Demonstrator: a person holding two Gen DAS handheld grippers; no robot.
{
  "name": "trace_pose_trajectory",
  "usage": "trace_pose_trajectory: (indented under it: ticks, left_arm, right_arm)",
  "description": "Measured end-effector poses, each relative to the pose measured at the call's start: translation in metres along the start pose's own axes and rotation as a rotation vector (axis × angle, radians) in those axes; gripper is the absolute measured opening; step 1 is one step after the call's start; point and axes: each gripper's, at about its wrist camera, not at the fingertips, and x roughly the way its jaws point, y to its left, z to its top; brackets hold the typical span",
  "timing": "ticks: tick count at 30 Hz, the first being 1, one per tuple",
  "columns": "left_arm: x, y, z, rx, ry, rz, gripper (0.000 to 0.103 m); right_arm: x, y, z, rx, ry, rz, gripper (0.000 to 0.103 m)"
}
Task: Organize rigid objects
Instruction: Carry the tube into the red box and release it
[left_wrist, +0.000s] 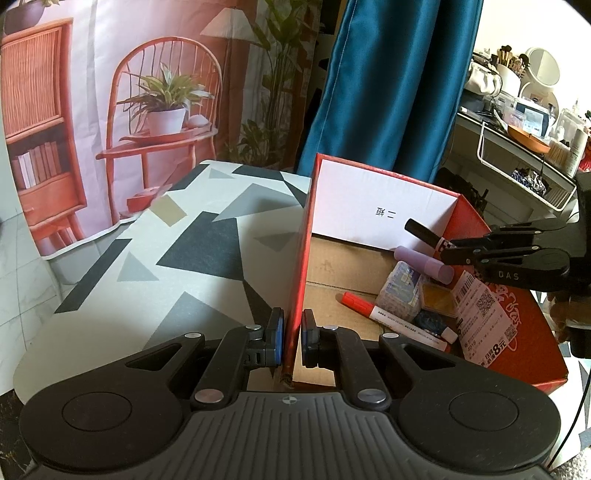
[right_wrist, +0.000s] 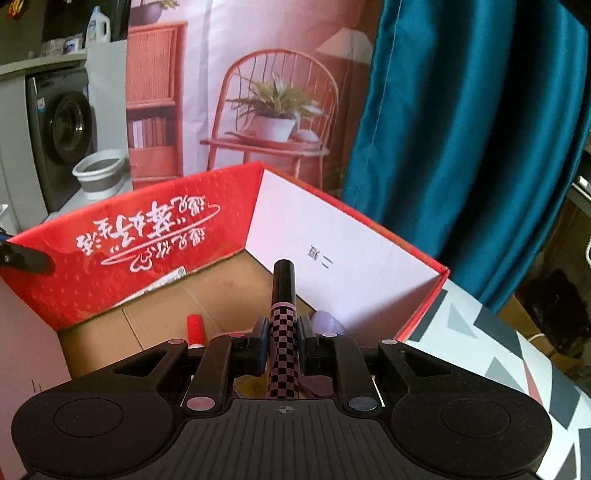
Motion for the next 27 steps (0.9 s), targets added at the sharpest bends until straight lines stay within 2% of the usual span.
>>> trace_pose_trajectory:
  ticks: [6,12,18,22,23,27]
  left_arm:
    - [0.002,0.0,0.0,0.0,0.003,0.001,0.01]
    - [0.002,0.001,0.0,-0.002,0.005,-0.002,0.01]
    - [0.003,0.002,0.0,-0.002,0.011,-0.002,0.01]
    - [0.003,0.001,0.001,-0.001,0.013,-0.002,0.01]
    - [0.003,0.001,0.001,-0.001,0.013,-0.001,0.01]
    - [0.004,0.001,0.002,-0.002,0.016,0.0,0.01]
  right_arm:
    - [-0.001,-0.001,0.0,-0.004,-0.001,0.006,0.017]
    - [-0.01,-0.008,0.0,0.013,-0.051,0.015,0.028]
    - [-0.042,-0.045,-0.002,0.117,-0.182,-0.017,0.061]
    - [-0.058,-0.072,-0.01,0.173,-0.223,-0.073,0.098]
    - [-0.061,-0.078,-0.013,0.183,-0.232,-0.093,0.102]
    - [-0.058,-0.105,-0.03,0.234,-0.213,-0.169,0.103]
